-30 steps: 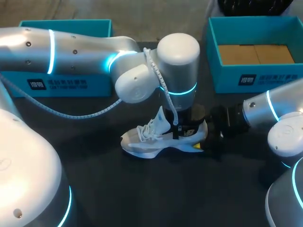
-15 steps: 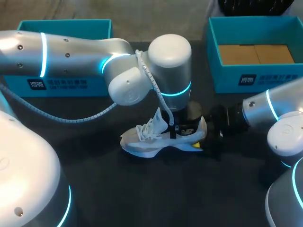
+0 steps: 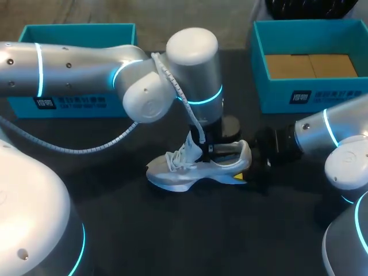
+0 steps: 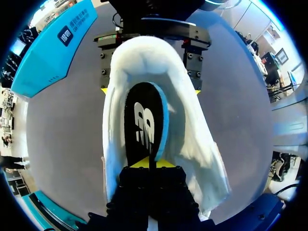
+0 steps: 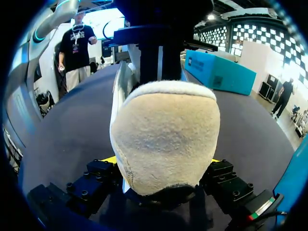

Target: Take the shoe out of the shoebox, open the shoe tongue, remove and reinsert the insole, then place the shoe into the shoebox

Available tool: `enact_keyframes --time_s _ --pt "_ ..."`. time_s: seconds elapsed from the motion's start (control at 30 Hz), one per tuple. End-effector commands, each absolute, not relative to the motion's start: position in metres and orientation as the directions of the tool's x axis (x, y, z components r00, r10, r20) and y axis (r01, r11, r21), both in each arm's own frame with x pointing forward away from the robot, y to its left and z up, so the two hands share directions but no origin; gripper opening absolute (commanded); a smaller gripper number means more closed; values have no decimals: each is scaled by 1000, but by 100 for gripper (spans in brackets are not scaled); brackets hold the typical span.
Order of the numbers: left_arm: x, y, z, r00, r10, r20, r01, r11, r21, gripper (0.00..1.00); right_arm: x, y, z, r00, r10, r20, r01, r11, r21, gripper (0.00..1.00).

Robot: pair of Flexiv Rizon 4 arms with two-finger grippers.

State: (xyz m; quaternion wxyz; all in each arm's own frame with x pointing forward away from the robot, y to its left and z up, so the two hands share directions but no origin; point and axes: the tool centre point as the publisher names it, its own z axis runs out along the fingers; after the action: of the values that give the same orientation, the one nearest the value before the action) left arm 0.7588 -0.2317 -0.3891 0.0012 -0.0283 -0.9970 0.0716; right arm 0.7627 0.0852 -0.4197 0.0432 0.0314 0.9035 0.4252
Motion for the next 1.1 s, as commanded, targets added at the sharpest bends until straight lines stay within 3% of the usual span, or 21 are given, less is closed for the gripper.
enact_keyframes --time_s 0.03,1.1 --pt "756 -227 -380 -998 60 -10 61 987 -150 0 762 85 -419 -994 94 -52 21 639 769 0" --pt "745 -233 -350 -997 70 -29 75 972 -225 0 762 85 -419 -994 94 -52 21 639 769 0"
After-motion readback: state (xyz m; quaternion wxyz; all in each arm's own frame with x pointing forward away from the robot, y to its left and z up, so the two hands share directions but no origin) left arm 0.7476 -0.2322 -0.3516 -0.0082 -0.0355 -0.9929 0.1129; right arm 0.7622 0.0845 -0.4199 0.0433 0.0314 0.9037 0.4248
